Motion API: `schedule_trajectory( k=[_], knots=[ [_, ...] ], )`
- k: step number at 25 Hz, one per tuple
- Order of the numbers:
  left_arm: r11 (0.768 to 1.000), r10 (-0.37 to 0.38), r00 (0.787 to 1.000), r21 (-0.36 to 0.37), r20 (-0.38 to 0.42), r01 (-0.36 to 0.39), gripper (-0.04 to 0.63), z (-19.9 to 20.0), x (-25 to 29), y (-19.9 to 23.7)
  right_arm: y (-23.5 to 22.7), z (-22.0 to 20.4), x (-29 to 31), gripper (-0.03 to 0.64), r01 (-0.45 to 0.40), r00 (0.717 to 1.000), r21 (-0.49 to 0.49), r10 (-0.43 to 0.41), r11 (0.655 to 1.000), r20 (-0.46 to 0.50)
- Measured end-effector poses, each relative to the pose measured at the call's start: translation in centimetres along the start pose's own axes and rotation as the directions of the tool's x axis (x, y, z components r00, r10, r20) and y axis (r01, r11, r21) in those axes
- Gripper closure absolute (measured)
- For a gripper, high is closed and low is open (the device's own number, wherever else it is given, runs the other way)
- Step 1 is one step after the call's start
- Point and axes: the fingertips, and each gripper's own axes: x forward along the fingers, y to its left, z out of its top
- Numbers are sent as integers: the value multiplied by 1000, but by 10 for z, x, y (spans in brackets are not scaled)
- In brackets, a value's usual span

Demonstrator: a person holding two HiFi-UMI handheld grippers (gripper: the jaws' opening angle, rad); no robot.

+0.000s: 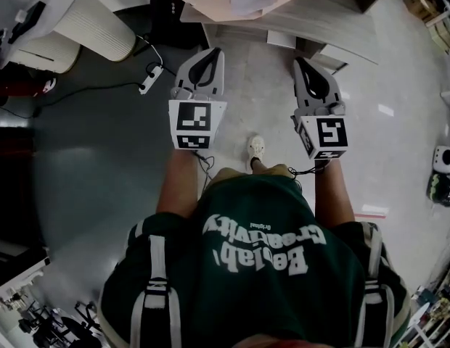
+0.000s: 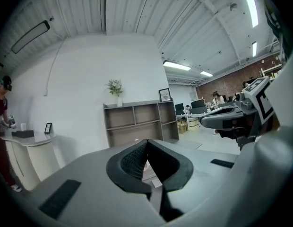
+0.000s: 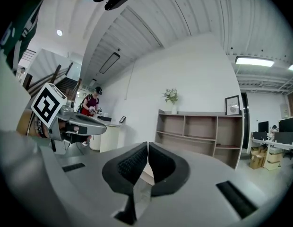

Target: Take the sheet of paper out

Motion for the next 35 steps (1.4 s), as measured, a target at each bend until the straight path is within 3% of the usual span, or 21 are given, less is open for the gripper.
schedule_trajectory(
  k=[14, 25, 35],
  knots=[
    [999, 49, 998, 3, -33, -49, 578, -8, -13, 10, 15, -5, 14, 583, -56, 998, 5, 56, 998, -29],
    [999, 33, 997, -6, -64, -34, 578, -19, -24, 0, 26, -20, 2, 583, -77, 994, 21, 79, 997, -80],
    [1000, -27, 998, -12, -65, 26, 578, -24, -23, -20, 28, -27, -12, 581, -69, 991, 10, 70, 998, -112]
  ],
)
